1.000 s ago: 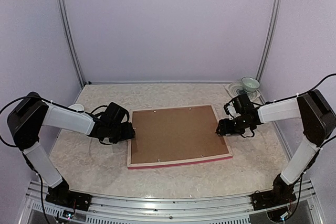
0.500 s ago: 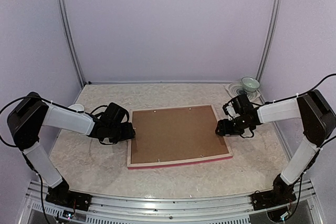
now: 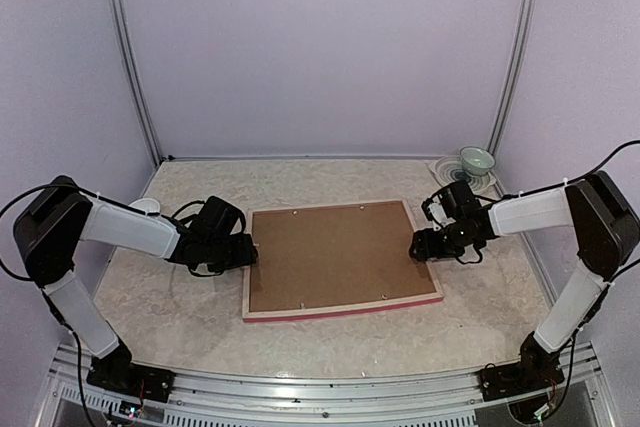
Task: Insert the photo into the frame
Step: Press the fastener onto the backboard.
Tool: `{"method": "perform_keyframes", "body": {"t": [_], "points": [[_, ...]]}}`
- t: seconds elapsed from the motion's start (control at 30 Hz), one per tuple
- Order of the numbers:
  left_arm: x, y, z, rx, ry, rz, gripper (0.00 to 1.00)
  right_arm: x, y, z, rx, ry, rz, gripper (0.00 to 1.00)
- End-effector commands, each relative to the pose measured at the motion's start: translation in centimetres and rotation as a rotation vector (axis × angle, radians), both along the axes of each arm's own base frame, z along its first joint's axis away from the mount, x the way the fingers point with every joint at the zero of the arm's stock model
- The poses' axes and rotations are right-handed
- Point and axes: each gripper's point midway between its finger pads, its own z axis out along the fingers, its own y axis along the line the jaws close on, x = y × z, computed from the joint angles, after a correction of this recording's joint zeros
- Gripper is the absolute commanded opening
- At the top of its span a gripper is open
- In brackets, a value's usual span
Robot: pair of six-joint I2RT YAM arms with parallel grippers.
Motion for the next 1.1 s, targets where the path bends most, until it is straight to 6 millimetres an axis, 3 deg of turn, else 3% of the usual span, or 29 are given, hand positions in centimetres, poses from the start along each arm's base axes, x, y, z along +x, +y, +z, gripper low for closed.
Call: {"method": "perform_keyframes", "body": {"t": [0.0,0.27,0.63,0.83,1.07], "points": [[-1.0,0.7,-0.9,0.026,0.032,-0.009,0.63,-2.0,-0.2,-1.3,-0.044,0.064,0.025,0.74],[-1.1,0.7,-1.1,0.025,0.037,-0.008,0.63,-1.7,-0.8,-1.3,-0.076,0.060,-0.006,0.72],[-1.5,1.5,-1.0,0.033,0.032,0.002,0.63,-1.0,-0.1,-1.7,-0.013,0.082,-0.022,0.65],[-1.5,1.8,-0.9,0.032,0.031,0.006,0.63,-1.1,0.0,-2.2,0.031,0.104,-0.031,0.48],[-1.3,1.9,-0.6,0.028,0.024,0.006,0.63,-1.3,-0.3,-2.7,0.057,0.127,-0.046,0.36]]}}
